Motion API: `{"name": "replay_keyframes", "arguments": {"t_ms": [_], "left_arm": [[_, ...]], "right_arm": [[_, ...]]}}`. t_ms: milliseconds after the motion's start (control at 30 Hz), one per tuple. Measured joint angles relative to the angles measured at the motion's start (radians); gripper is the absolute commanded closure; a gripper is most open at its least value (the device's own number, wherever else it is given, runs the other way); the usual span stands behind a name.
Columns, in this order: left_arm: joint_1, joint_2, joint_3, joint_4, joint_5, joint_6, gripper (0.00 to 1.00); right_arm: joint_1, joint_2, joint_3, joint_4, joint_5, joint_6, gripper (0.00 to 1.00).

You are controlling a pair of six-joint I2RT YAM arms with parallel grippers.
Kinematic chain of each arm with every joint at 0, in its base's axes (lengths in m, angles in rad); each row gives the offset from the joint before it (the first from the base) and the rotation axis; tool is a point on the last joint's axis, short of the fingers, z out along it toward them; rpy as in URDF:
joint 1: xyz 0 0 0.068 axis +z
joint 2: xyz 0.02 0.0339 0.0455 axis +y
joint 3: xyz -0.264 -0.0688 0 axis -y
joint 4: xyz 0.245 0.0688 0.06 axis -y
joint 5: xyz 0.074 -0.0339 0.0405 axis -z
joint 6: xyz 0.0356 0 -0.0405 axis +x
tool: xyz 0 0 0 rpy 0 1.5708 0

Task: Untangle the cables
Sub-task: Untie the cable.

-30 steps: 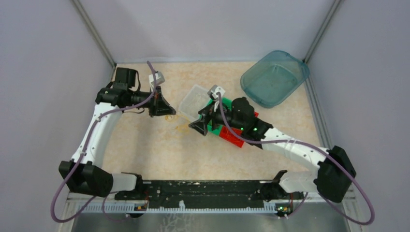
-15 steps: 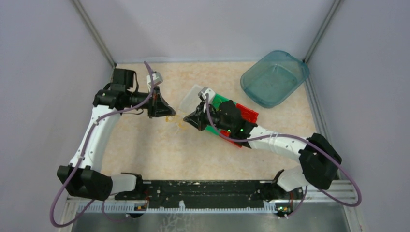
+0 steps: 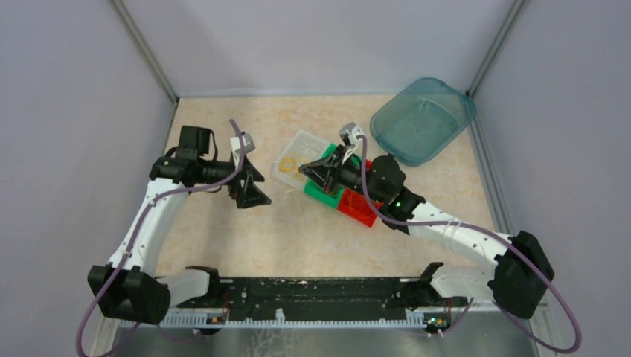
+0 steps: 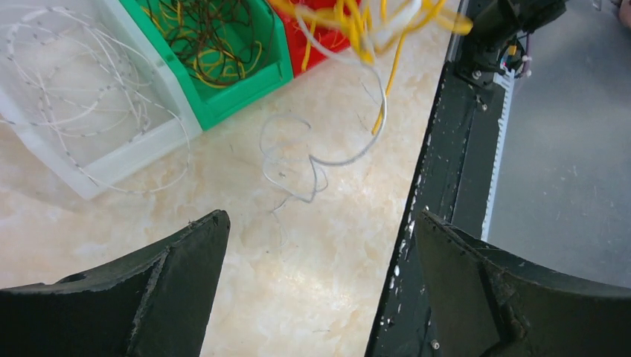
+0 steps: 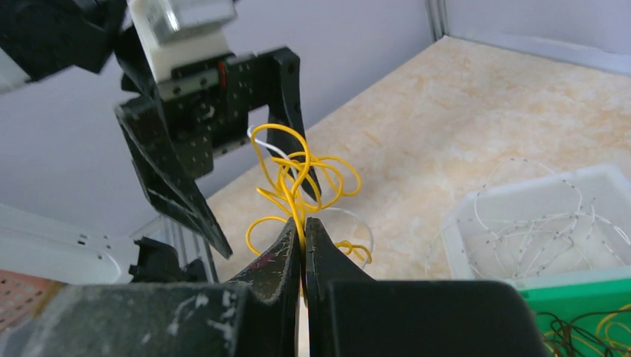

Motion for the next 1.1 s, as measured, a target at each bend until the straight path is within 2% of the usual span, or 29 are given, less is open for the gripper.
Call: {"name": "replay_keyframes", "arguments": {"t_ms": [167,433,567,700,733,767,800,833,967,1100], "left_arm": [[-0.006,-0.009,-0.076,0.008,0.008,0.063,0.05],[-0.04,-0.007,-0.053,0.013,0.06,0.127,0.2],[-0.052,-0.008,-0.021,0.014,0.064,0.163,0.33],[-0.068,-0.01,-0.002,0.015,0.065,0.187,0.5],[-0.069,-0.01,0.004,0.014,0.069,0.192,0.58],[-0.07,-0.01,0.01,0.012,0.077,0.195,0.72],[-0.072,-0.009,0.018,0.005,0.085,0.2,0.93],[-0.076,-0.008,0.027,-0.006,0.094,0.205,1.0],[-0.092,-0.01,0.061,-0.035,0.099,0.228,1.0],[-0.093,-0.021,0.094,-0.054,0.04,0.233,1.0]], "right_arm": [[-0.013,-0.009,0.004,0.029,-0.051,0.081,1.0],[-0.013,0.021,0.071,0.085,-0.102,0.214,1.0],[-0.013,0.054,0.097,0.118,-0.12,0.267,1.0],[-0.013,0.076,0.106,0.117,-0.127,0.293,1.0],[-0.013,0.078,0.108,0.117,-0.127,0.299,1.0],[-0.013,0.08,0.11,0.117,-0.126,0.302,1.0],[-0.013,0.08,0.111,0.117,-0.126,0.305,1.0],[-0.013,0.08,0.114,0.116,-0.123,0.306,1.0],[-0.014,0.077,0.116,0.098,-0.088,0.298,1.0],[-0.04,0.034,0.111,0.034,-0.024,0.278,1.0]]}}
